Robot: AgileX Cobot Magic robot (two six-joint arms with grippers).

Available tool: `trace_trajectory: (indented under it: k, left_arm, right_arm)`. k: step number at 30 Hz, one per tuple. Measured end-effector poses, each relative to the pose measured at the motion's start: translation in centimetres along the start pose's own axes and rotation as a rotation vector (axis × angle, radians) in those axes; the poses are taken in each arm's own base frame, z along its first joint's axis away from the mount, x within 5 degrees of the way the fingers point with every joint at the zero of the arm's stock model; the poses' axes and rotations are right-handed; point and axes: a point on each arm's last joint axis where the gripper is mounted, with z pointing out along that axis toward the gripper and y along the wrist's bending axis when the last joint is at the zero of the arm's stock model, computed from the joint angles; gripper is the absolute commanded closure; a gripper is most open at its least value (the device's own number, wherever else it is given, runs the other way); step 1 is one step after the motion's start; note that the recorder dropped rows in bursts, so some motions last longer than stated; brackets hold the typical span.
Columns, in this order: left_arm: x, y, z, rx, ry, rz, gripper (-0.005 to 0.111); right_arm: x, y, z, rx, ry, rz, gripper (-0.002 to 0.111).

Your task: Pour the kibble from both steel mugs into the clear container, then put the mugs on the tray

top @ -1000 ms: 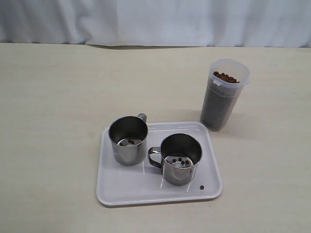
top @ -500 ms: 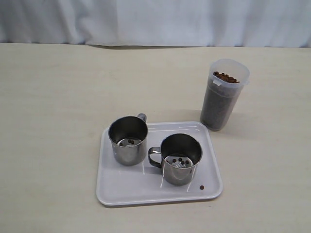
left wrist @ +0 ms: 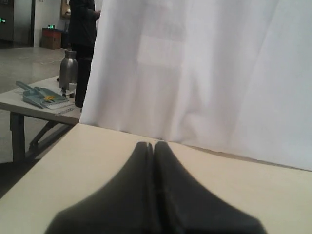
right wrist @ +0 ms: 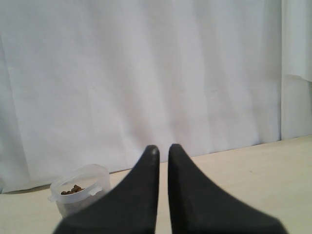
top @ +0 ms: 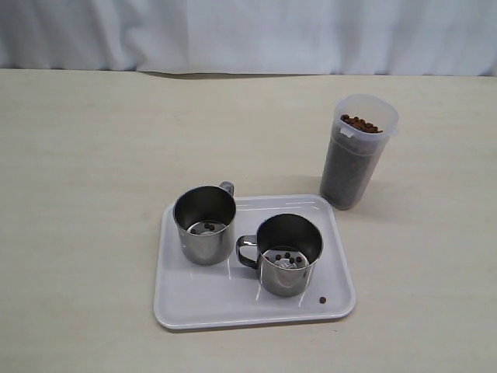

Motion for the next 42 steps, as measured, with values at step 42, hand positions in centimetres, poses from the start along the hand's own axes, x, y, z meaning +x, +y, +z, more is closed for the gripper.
trace_trajectory:
  k: [42]
  left_arm:
    - [1.16,-0.18,-0.08,0.023,0.127,0.056,0.107]
  right_arm:
    - [0.00,0.00,0.00,0.000,0.000,0.000,0.103]
